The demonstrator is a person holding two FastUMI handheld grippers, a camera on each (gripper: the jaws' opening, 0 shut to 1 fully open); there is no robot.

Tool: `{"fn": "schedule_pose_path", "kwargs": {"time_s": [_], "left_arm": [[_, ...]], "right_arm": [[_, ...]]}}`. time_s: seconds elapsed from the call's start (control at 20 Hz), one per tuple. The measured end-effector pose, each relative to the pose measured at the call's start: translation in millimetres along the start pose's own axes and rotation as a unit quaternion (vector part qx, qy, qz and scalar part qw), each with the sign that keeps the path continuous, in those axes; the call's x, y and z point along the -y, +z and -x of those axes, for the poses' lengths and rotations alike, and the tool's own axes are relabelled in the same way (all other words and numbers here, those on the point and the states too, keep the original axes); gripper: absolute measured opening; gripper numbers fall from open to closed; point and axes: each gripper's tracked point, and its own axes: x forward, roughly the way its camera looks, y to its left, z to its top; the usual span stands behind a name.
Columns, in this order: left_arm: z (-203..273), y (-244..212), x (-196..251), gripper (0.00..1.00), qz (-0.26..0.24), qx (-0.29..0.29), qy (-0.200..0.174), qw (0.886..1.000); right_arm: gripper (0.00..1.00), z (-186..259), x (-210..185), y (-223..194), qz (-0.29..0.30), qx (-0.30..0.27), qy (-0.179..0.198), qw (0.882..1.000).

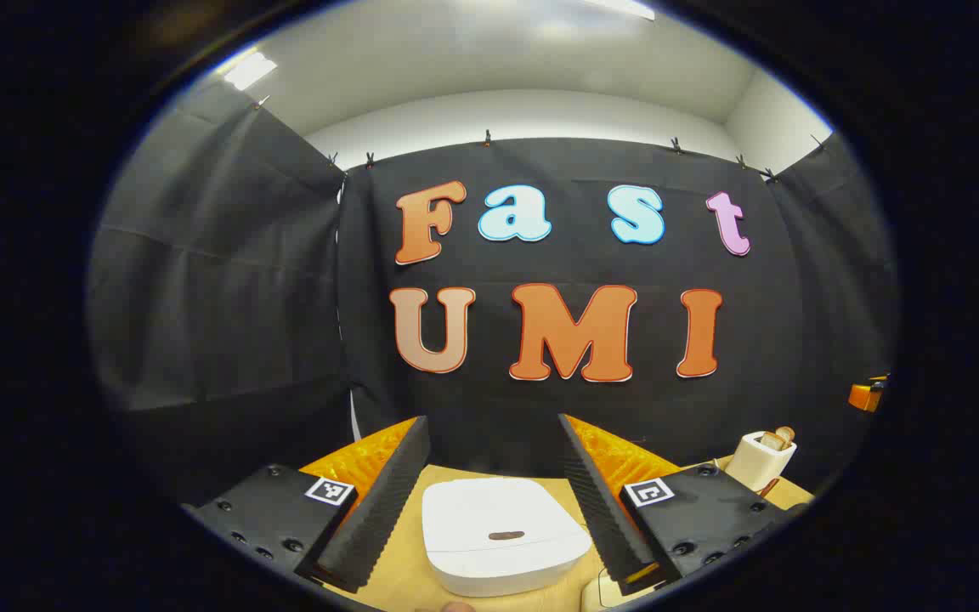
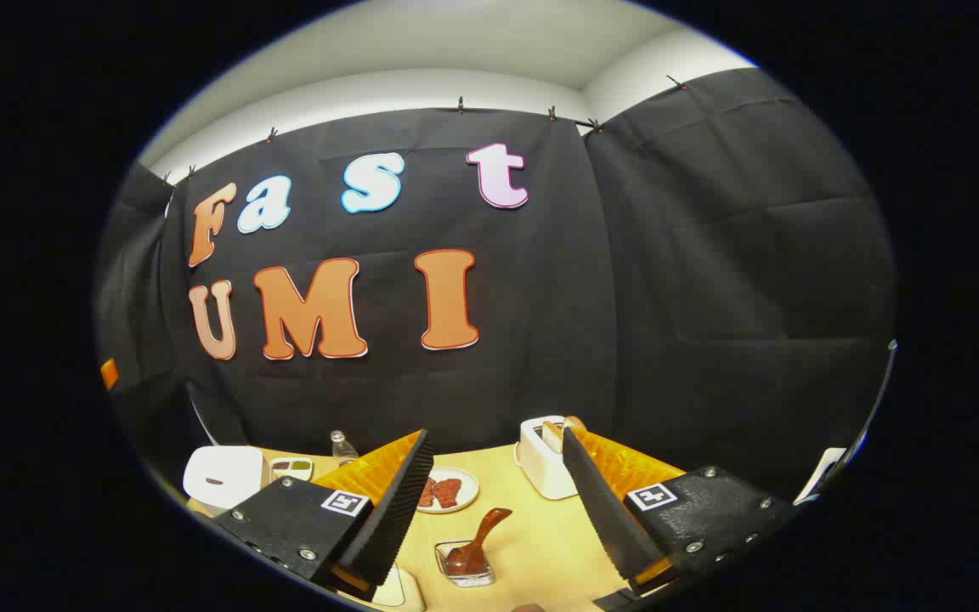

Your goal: Close the left gripper, press the button to open the rice cooker; take a wooden spoon from the chopstick holder with the right hand, scoop a spoonful of rice and pour it into the rice cooker, then put the wooden spoon back into the chopstick holder.

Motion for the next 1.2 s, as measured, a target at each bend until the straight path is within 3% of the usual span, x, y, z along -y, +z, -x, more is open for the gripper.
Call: {"fn": "schedule_pose_path", "kwargs": {"time_s": [0.1,0.15,0.2,1.2], "left_arm": [[-5,-2,3,1.00,0.009,-0.006,0.000,1.000],[-8,-3,3,1.00,0.009,-0.007,-0.001,1.000],[-9,-2,3,1.00,0.007,-0.006,0.000,1.000],[-25,-3,3,0.99,-0.006,-0.006,-0.008,1.000]], "right_arm": [[0.95,1,2,3,0.007,0.007,-0.004,1.000],[1.00,1,2,4,0.006,0.005,-0.003,1.000],[0.95,3,2,4,0.005,0.006,0.000,1.000],[0.95,8,11,6,0.007,0.013,-0.021,1.000]]}}
